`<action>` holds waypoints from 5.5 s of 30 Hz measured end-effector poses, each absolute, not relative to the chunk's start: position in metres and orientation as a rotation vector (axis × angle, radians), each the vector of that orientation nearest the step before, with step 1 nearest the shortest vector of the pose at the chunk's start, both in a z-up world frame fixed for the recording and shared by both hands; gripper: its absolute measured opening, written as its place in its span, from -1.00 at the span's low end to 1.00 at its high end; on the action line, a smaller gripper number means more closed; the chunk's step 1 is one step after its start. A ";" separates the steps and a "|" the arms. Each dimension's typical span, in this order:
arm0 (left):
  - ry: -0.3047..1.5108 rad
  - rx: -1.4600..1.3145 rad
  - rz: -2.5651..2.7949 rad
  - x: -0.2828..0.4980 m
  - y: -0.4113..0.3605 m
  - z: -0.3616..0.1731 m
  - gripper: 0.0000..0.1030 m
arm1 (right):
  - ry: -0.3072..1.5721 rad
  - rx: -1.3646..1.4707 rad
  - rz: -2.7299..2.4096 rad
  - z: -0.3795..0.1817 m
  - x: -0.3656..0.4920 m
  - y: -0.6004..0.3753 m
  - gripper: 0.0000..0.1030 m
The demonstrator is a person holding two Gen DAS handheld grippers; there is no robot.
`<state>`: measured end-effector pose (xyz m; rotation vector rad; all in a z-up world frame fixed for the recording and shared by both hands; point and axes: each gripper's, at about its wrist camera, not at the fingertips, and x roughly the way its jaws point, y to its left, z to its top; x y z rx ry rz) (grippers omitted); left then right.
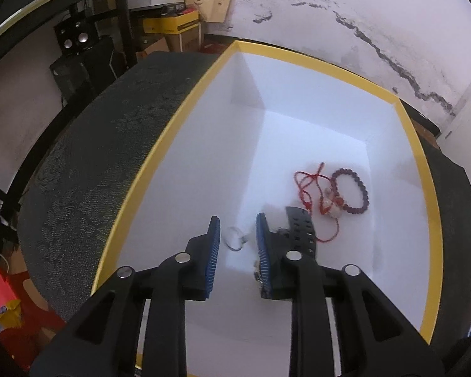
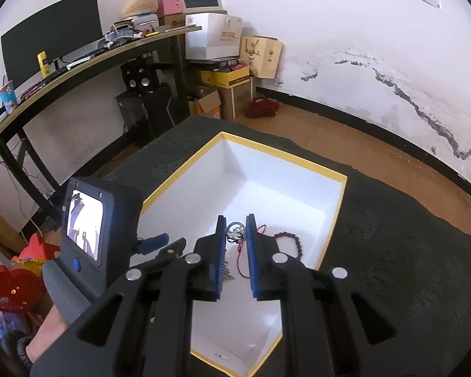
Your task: Organize jewelry
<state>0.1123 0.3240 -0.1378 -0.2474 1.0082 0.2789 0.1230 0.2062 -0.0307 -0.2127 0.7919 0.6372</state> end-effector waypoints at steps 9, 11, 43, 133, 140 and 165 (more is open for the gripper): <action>0.922 -0.272 0.257 0.101 0.314 -0.117 0.59 | 0.815 -0.192 0.621 -0.027 0.137 0.201 -0.75; 0.918 -0.274 0.257 0.100 0.314 -0.116 0.59 | 0.833 -0.187 0.624 -0.029 0.144 0.204 -0.75; 0.849 -0.334 0.284 0.089 0.338 -0.102 0.59 | 1.131 -0.233 0.525 -0.142 0.236 0.242 -0.29; 0.909 -0.079 -0.074 0.171 -0.008 -0.137 0.88 | 0.937 0.022 0.124 -0.144 0.155 -0.197 0.87; 0.909 -0.070 -0.092 0.173 -0.021 -0.138 0.88 | 0.922 0.046 0.089 -0.140 0.152 -0.213 0.87; 0.865 -0.095 -0.007 0.156 0.037 -0.124 0.88 | 0.888 0.001 0.169 -0.131 0.161 -0.150 0.87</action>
